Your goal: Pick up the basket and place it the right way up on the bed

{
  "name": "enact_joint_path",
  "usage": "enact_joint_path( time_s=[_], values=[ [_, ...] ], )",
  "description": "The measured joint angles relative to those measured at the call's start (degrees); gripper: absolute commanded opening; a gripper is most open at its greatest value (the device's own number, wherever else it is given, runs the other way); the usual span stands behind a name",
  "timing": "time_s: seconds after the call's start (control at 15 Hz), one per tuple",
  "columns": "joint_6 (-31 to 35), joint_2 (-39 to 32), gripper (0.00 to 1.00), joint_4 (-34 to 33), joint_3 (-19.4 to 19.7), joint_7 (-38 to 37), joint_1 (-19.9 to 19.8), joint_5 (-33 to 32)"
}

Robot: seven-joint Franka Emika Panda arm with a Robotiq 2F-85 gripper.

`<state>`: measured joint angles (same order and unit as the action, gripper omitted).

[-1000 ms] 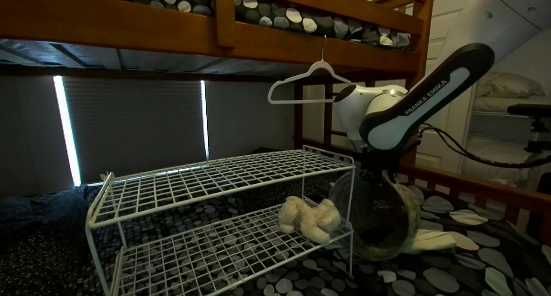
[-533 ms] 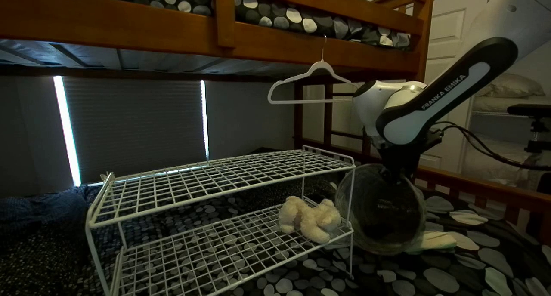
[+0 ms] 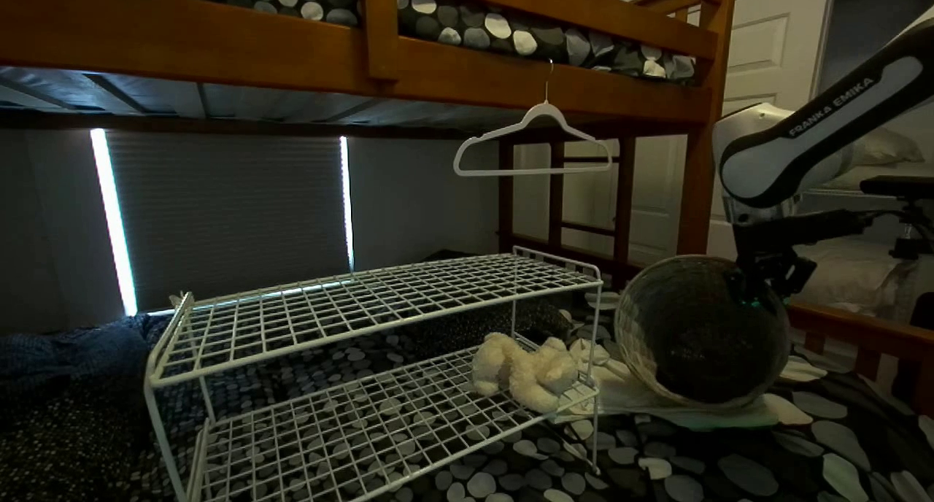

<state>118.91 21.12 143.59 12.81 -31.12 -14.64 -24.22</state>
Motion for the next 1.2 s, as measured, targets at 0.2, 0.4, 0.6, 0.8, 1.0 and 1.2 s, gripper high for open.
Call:
enact_joint_path(
  time_s=[0.2,0.4,0.6,0.8,1.0,1.2],
  values=[
    [-2.23,2.17,0.02,-0.29,2.55,3.56,-3.97,6.78],
    [-3.17,3.04,0.09,-0.81,3.48,4.38,-6.38,11.59],
    [-3.13,2.29,0.09,-0.78,2.57,4.38,-6.54,11.57],
    [-3.13,2.15,0.02,-0.81,2.32,4.38,-6.54,11.57],
    [-3.13,1.94,0.02,-0.92,2.21,4.38,-6.58,11.58],
    [-3.13,1.12,0.02,-2.41,3.10,4.37,-7.65,13.20]
  ],
)
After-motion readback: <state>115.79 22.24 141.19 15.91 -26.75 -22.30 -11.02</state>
